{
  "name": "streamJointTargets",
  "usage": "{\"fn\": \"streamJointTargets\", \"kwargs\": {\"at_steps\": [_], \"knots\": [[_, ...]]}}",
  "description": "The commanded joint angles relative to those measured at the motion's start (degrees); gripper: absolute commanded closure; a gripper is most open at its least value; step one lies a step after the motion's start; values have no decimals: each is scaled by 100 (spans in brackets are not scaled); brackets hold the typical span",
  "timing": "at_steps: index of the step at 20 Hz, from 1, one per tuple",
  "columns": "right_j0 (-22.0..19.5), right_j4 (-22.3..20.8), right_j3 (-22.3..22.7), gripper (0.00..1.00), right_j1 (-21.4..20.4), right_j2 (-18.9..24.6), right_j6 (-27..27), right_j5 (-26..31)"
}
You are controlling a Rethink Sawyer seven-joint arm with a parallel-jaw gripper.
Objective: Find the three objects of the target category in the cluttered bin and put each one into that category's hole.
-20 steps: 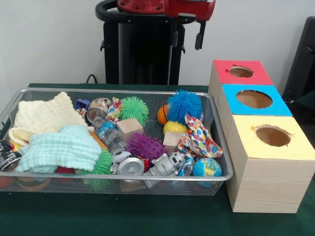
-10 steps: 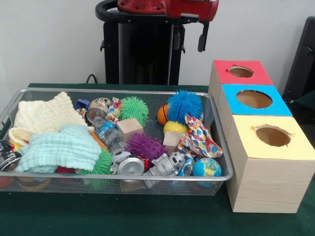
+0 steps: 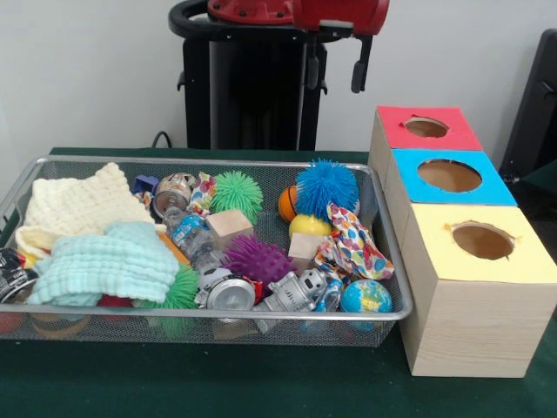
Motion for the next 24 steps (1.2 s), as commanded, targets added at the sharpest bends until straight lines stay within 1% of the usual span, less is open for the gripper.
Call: {"fn": "streamJointTargets", "kwargs": {"at_steps": [1,4,8,12,15,18,19,21,24], "knots": [[-229,-351,-355,0,246,515,-132,491],[-228,-376,-365,0,249,479,-108,523],[-188,-463,-229,0,170,320,7,334],[-189,-527,-445,0,91,323,-81,702],[-192,-599,-508,0,89,346,-87,800],[-239,-646,-501,0,254,385,-18,529],[-320,-572,-410,0,295,462,-24,420],[-362,-599,-352,0,321,461,21,270],[-533,-591,-252,0,407,544,-9,42]]}}
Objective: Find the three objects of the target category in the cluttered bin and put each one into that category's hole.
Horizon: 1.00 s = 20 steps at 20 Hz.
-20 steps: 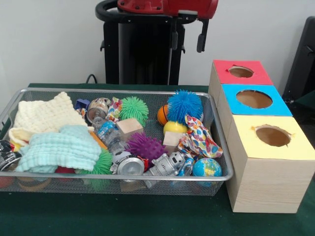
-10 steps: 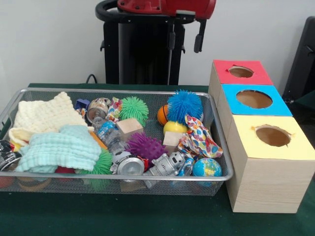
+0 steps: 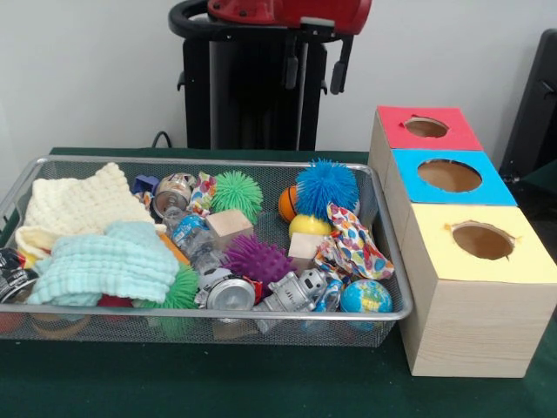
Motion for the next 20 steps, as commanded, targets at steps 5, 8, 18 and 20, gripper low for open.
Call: {"fn": "streamJointTargets", "kwargs": {"at_steps": [5,8,18,20], "knots": [[-471,-154,-176,0,593,599,103,-94],[-406,-189,-483,0,598,532,144,332],[-327,-208,-907,0,655,456,157,747],[-307,-198,-906,0,657,448,187,739]]}}
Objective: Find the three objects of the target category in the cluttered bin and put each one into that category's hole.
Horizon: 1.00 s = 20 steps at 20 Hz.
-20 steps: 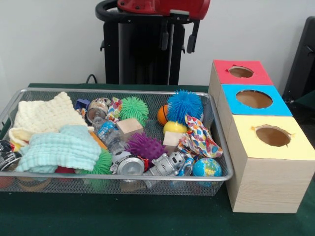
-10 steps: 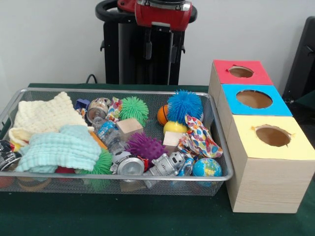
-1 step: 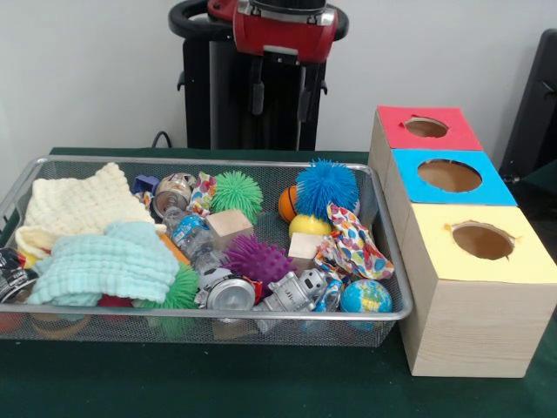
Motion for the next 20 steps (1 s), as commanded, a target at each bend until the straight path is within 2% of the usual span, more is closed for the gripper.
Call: {"fn": "streamJointTargets", "kwargs": {"at_steps": [1,9,15,20], "knots": [[22,-159,-384,0,176,400,210,738],[57,-123,-613,0,97,368,229,934],[91,-117,-974,0,228,349,310,1240],[103,-131,-1066,0,274,346,351,1244]]}}
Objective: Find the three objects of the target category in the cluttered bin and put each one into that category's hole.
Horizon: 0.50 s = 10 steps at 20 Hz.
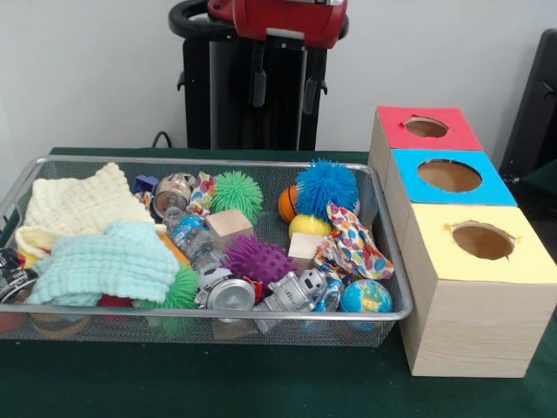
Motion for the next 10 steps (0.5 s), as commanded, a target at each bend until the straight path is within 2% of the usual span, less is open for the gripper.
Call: {"fn": "streamJointTargets", "kwargs": {"at_steps": [1,6,10], "knots": [[18,-134,-360,0,242,339,339,623],[-12,-79,-330,0,311,439,274,585],[52,-214,-338,0,377,368,287,462]]}}
